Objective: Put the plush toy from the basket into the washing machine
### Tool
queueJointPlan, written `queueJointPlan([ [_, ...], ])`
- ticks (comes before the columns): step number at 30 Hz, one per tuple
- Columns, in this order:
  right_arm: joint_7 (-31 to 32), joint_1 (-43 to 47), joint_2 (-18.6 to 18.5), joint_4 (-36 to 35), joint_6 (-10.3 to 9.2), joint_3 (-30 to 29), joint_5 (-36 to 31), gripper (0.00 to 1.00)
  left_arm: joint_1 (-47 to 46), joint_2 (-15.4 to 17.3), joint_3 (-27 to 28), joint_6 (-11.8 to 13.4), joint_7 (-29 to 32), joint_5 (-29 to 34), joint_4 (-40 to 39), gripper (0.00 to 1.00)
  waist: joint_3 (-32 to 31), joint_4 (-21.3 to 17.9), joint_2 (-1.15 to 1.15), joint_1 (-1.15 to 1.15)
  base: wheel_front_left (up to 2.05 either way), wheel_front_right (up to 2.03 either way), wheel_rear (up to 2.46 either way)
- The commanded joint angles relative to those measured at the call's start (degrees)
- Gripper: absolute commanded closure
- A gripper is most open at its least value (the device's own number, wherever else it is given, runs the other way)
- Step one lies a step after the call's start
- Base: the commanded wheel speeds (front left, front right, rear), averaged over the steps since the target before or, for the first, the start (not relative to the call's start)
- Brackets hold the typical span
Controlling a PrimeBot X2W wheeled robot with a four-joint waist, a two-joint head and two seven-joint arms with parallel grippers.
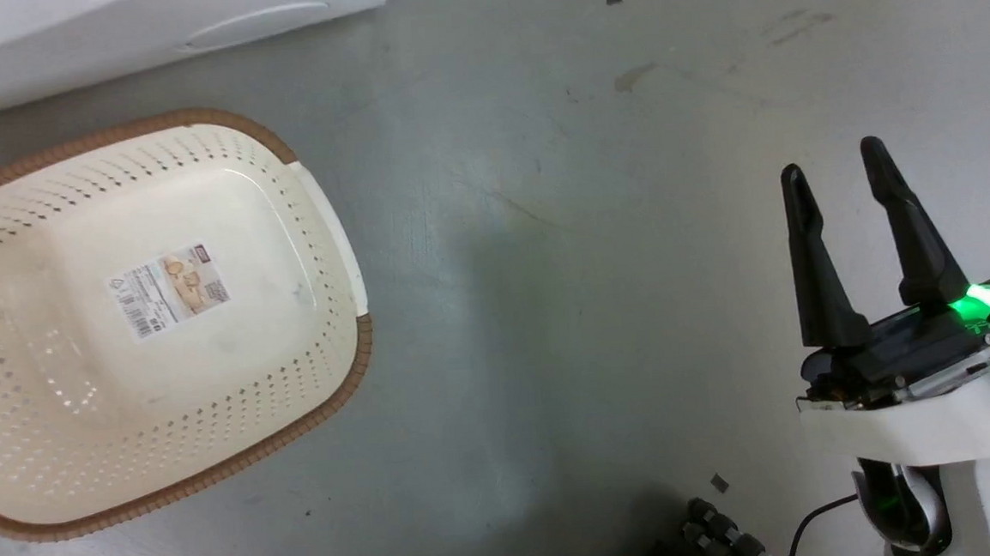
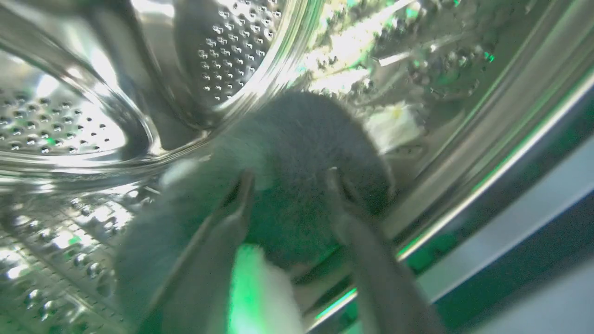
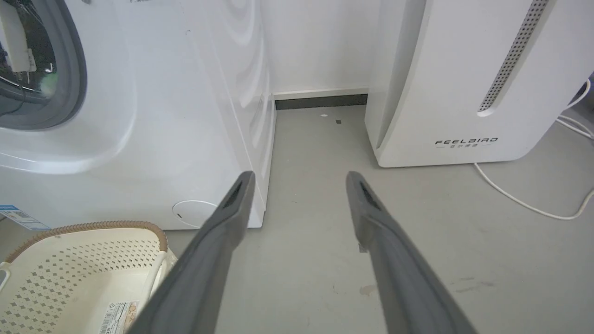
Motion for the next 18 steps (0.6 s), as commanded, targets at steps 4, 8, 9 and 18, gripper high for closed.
queueJointPlan([
  [4,-0.25,-0.60,0.00,1.04,-0.05,-1.65,-2.10,0.00,4.83,-2.90,-0.30,0.08,-7.24,-2.69,3.55,0.00,-5.58,3.10,0.00,-0.01,0.00,0.00,0.00],
  [8,-0.25,0.06,0.00,2.08,-0.05,-2.52,-3.81,0.00,9.05,-5.01,-0.45,0.08,-11.35,-4.36,5.26,0.00,-9.30,5.03,0.00,-0.01,0.00,0.00,0.00],
  [9,-0.25,0.35,0.00,2.41,-0.05,-2.94,-4.37,0.00,10.73,-5.87,-0.63,0.08,-12.35,-5.10,5.64,0.00,-10.71,5.81,0.00,-0.01,0.00,0.00,0.00],
  [18,-0.25,3.91,0.00,4.75,-0.05,-5.22,-8.84,0.00,24.97,-12.36,1.05,1.97,-19.64,-9.68,4.07,0.00,-22.21,12.75,0.00,-0.01,0.00,0.00,0.00],
])
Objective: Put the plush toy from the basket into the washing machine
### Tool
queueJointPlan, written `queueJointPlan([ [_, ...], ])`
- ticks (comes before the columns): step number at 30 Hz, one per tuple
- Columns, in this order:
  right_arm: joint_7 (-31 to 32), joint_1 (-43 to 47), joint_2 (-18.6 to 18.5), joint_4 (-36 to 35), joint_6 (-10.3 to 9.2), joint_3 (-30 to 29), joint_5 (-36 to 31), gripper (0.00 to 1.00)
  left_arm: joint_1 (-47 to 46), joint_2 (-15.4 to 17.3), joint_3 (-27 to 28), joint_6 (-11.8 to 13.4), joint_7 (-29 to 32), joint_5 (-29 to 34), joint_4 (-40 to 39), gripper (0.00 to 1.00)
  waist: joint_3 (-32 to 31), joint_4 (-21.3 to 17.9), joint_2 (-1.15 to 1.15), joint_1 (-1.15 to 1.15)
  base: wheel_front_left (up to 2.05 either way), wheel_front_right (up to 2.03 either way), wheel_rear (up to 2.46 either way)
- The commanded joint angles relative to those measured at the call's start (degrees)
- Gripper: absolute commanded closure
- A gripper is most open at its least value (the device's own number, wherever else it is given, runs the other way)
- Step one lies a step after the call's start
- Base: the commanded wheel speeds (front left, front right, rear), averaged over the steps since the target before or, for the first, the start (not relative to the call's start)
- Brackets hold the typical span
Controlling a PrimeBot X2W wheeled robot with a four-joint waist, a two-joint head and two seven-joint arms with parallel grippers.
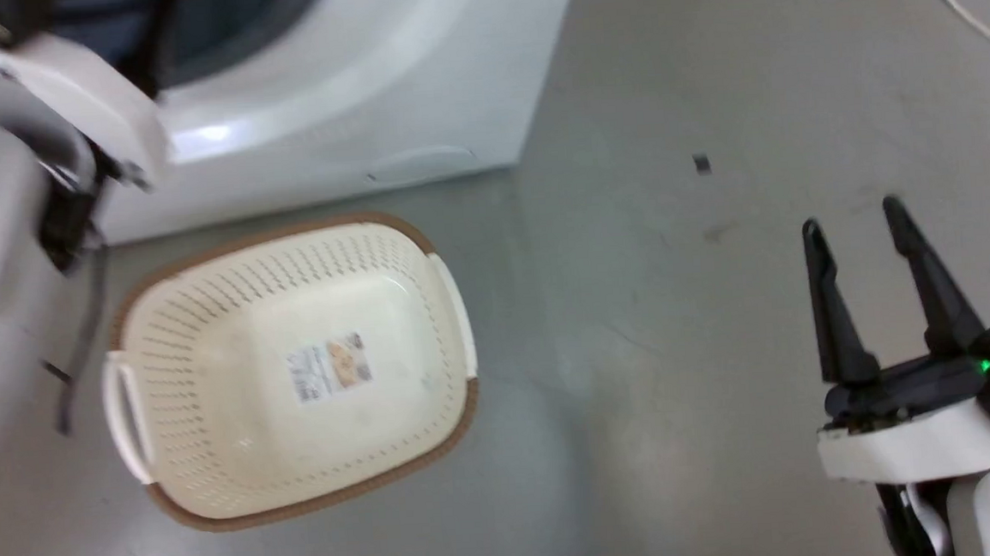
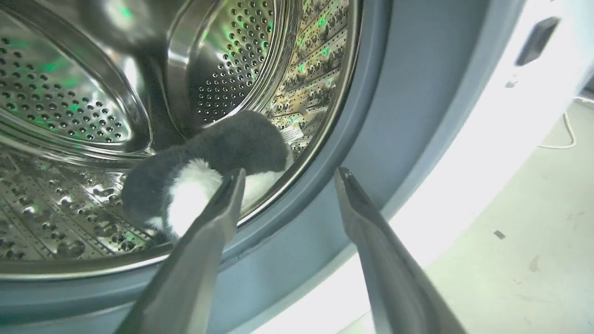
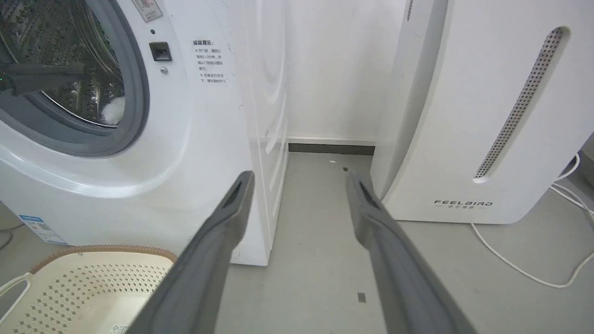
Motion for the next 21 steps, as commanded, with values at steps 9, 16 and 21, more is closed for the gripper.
queueJointPlan([
  [9,-0.25,4.35,0.01,1.11,-0.05,-1.21,-3.14,0.00,19.23,-1.59,9.35,7.05,-0.74,-0.21,-15.75,0.00,-13.95,9.27,0.00,0.00,0.00,0.00,0.00],
  [16,-0.25,7.01,0.01,1.24,-0.05,-1.45,-2.91,0.00,37.08,-3.91,20.19,12.24,-0.76,3.87,-30.42,0.00,-19.13,11.77,0.00,0.00,0.00,0.00,0.00],
  [21,-0.25,8.83,0.01,1.26,-0.05,-1.17,-2.32,0.00,49.38,-8.05,28.55,13.12,-0.76,7.24,-37.81,0.00,-22.02,12.78,0.00,0.00,0.00,0.00,0.00],
])
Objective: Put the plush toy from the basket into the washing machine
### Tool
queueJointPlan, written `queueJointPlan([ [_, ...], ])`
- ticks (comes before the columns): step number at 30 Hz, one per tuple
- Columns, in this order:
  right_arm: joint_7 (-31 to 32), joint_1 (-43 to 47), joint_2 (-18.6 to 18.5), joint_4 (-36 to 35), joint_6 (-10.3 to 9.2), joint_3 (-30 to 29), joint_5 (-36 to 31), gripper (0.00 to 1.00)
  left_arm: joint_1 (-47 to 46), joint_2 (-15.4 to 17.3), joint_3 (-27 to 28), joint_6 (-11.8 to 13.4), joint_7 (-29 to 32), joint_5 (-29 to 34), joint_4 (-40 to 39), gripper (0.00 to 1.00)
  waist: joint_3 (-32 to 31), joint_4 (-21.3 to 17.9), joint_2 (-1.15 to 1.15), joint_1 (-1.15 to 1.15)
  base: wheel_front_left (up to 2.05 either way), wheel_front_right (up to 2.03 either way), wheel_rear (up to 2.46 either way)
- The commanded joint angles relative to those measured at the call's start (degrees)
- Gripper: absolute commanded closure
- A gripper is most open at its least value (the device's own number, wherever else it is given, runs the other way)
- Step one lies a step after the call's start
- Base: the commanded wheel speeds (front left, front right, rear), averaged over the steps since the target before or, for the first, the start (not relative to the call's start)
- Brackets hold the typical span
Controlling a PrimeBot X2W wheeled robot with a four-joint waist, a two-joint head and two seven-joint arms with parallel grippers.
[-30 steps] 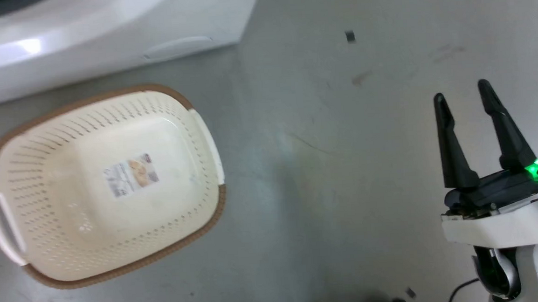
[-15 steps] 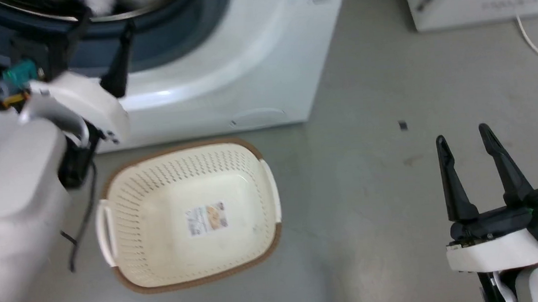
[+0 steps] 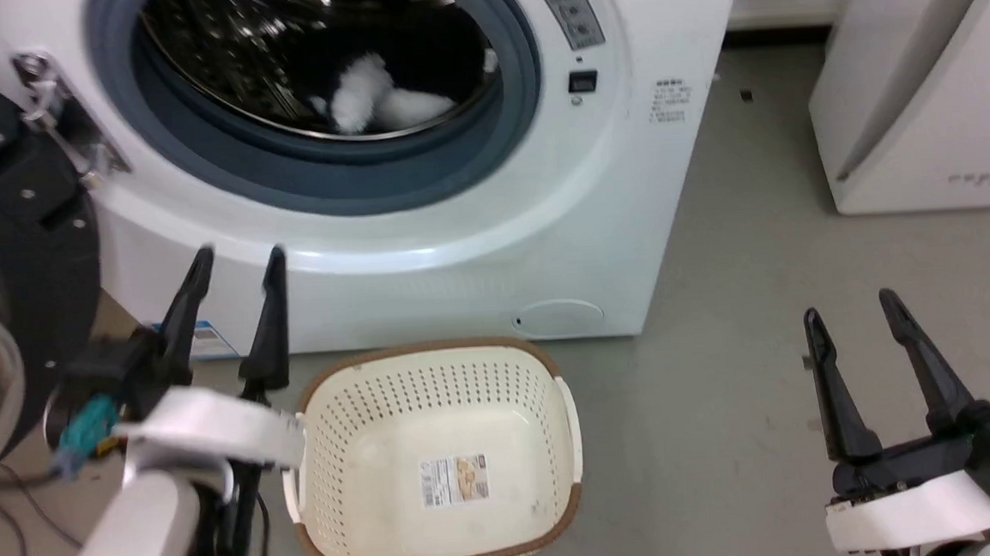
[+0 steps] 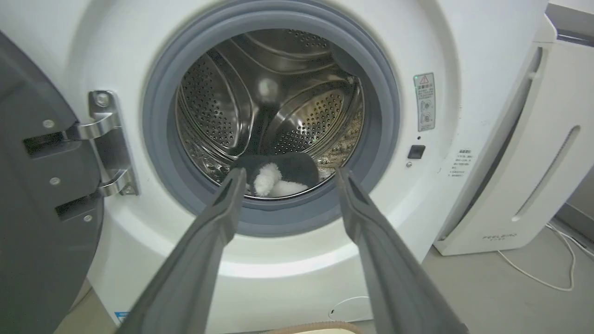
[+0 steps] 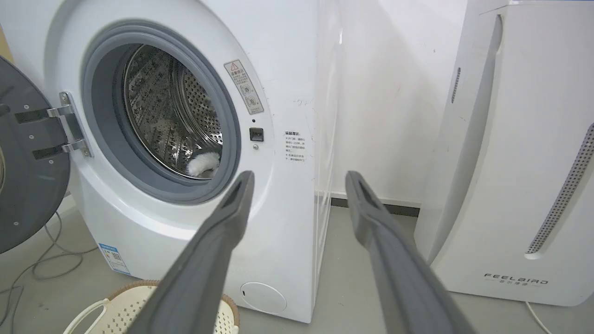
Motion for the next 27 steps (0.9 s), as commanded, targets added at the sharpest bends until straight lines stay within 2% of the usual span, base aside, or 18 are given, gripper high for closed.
queueJointPlan([
  [1,-0.25,1.12,0.00,0.14,-0.05,-0.05,0.38,0.00,3.17,-1.86,2.72,0.20,-0.30,0.73,-1.54,0.00,-2.02,1.21,0.00,0.01,0.00,0.00,0.00],
  [3,-0.25,1.78,0.00,0.20,-0.05,0.08,0.46,0.00,7.28,-4.60,6.93,-0.61,-0.30,2.12,-3.69,0.00,-2.94,1.31,0.00,0.01,0.00,0.00,0.00],
  [8,-0.25,3.13,0.00,0.32,-0.05,0.15,1.10,0.00,15.99,-11.58,15.49,-4.82,-0.30,7.75,-7.54,0.00,-5.21,1.25,0.00,0.01,0.00,0.00,0.00],
  [12,-0.25,4.50,0.00,0.41,-0.05,-0.04,1.78,0.00,21.17,-16.05,18.64,-8.60,-0.30,13.63,-8.55,0.00,-6.51,1.62,0.00,0.01,0.00,0.00,0.00],
  [15,-0.25,5.76,0.00,0.70,-0.05,-0.03,2.03,0.00,24.09,-18.87,20.33,-10.48,-0.30,16.97,-7.72,0.00,-7.71,2.02,0.00,0.01,0.00,0.00,0.00],
  [19,-0.25,7.75,0.00,1.05,-0.05,-0.58,2.62,0.00,26.67,-20.90,20.75,-12.58,-0.30,20.02,-6.13,0.00,-9.05,3.05,0.00,0.01,0.00,0.00,0.00],
  [27,-0.25,9.66,0.00,1.08,-0.05,-0.60,3.21,0.00,28.14,-22.77,22.80,-14.00,-0.30,22.14,-4.53,0.00,-9.90,3.85,0.00,0.01,0.00,0.00,0.00],
])
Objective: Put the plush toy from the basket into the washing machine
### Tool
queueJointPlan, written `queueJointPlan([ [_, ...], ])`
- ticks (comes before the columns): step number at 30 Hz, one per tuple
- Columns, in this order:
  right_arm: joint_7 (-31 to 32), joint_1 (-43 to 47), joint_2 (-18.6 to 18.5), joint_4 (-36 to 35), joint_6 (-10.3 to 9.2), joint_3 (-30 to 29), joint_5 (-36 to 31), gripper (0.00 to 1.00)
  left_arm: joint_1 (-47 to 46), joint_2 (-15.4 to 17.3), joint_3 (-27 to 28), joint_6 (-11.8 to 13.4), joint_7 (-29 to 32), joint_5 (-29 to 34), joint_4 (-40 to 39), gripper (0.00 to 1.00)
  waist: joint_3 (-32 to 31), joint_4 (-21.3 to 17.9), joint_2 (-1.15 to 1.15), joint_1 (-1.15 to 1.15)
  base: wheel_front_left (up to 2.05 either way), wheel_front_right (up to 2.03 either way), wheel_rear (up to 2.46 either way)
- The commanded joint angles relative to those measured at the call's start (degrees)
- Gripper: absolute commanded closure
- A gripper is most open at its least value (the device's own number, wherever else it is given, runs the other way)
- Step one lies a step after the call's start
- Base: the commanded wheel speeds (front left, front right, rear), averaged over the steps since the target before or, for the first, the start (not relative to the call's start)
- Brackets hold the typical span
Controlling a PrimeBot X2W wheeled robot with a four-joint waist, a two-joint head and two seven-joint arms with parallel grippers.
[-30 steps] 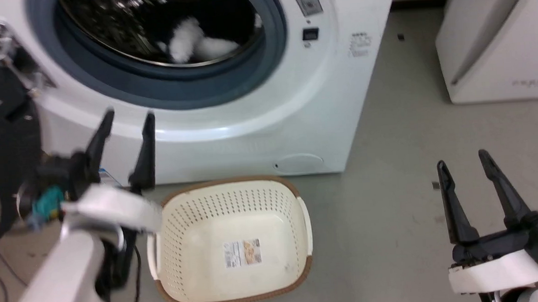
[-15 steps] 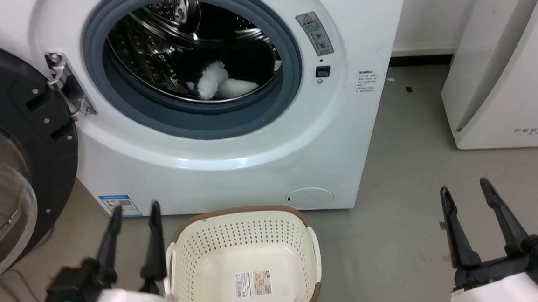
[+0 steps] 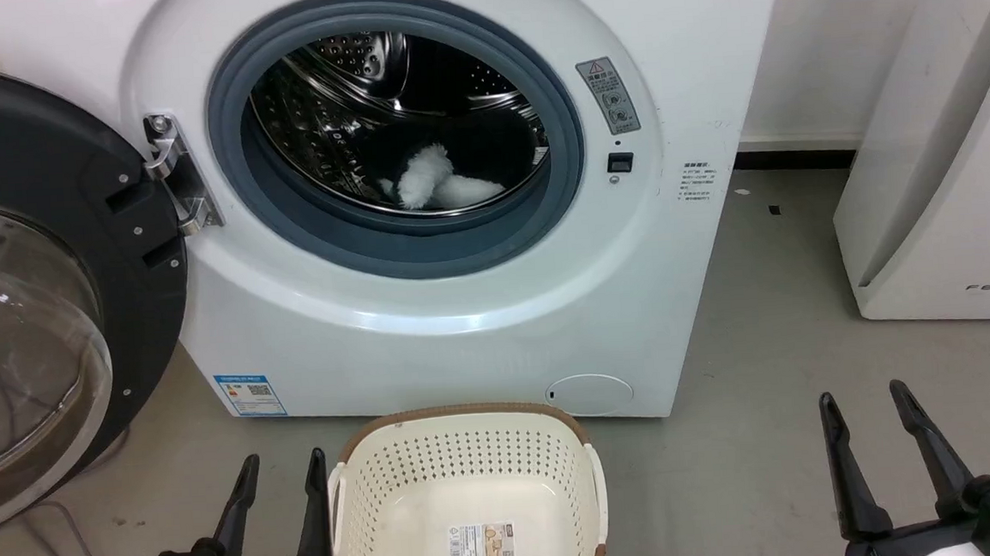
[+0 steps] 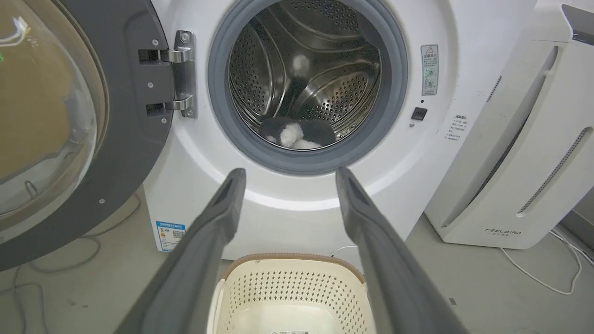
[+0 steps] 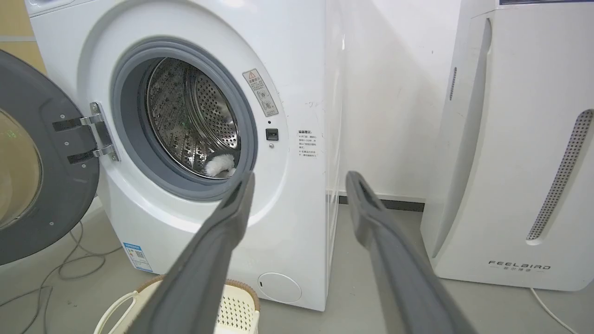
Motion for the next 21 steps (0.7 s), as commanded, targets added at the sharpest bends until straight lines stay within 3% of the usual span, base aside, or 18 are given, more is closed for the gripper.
queueJointPlan([
  [1,-0.25,0.90,0.00,0.05,-0.05,0.14,0.59,1.00,1.06,-0.40,0.26,-0.38,-0.25,0.09,0.62,1.00,-0.08,-0.06,0.00,0.01,0.00,0.00,0.00],
  [21,1.75,-0.89,0.00,0.36,-0.01,0.31,-0.77,1.00,-0.34,-0.19,0.08,0.82,1.82,1.49,-0.03,1.00,-0.04,-0.59,0.00,0.01,0.00,0.00,0.00],
])
